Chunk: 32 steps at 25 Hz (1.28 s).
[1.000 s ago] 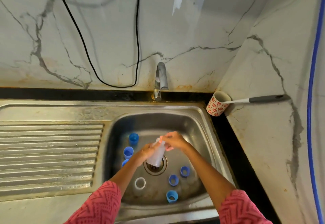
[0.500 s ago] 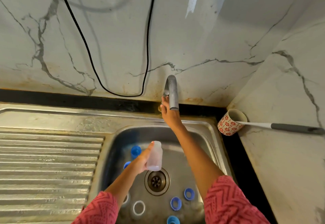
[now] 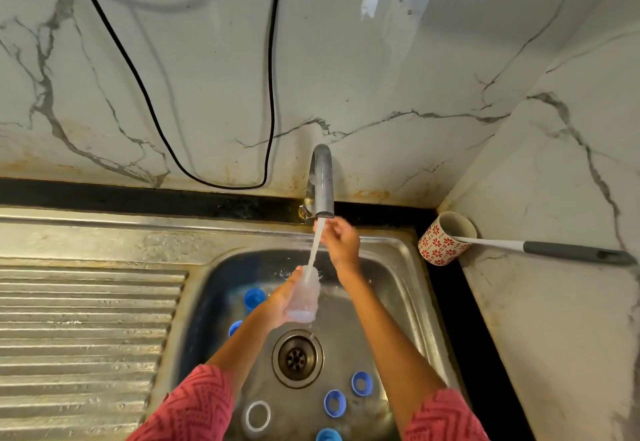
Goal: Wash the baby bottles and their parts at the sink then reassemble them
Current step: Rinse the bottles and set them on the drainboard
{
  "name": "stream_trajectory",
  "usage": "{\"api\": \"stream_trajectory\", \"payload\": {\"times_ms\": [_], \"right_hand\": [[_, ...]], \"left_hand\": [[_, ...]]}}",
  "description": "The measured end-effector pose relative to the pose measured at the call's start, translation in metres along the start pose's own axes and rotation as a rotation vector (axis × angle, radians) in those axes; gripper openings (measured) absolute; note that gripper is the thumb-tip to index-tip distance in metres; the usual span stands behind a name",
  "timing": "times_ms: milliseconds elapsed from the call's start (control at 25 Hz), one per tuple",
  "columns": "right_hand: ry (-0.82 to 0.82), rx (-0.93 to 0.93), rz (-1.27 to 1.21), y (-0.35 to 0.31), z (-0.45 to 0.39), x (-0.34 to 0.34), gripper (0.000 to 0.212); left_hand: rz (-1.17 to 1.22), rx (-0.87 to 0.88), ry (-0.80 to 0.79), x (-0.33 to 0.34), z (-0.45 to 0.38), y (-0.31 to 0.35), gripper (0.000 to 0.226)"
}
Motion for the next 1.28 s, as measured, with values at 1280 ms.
{"api": "stream_trajectory", "payload": {"times_ms": [1280], "right_hand": [[0.081, 0.101, 0.186, -0.008, 0.079, 0.008, 0.012]], "left_hand": [[0.08, 0.273, 0.014, 0.025, 0.038, 0.037, 0.03]]}}
Point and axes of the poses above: each hand's wrist, its own z-axis away from the middle knuckle, its own x-axis out of the palm, y = z × x, the point moved 5 cm from there along -z, towards the middle knuckle, and after that the axes turned 4 degrees about y, right-handed, at the moved point
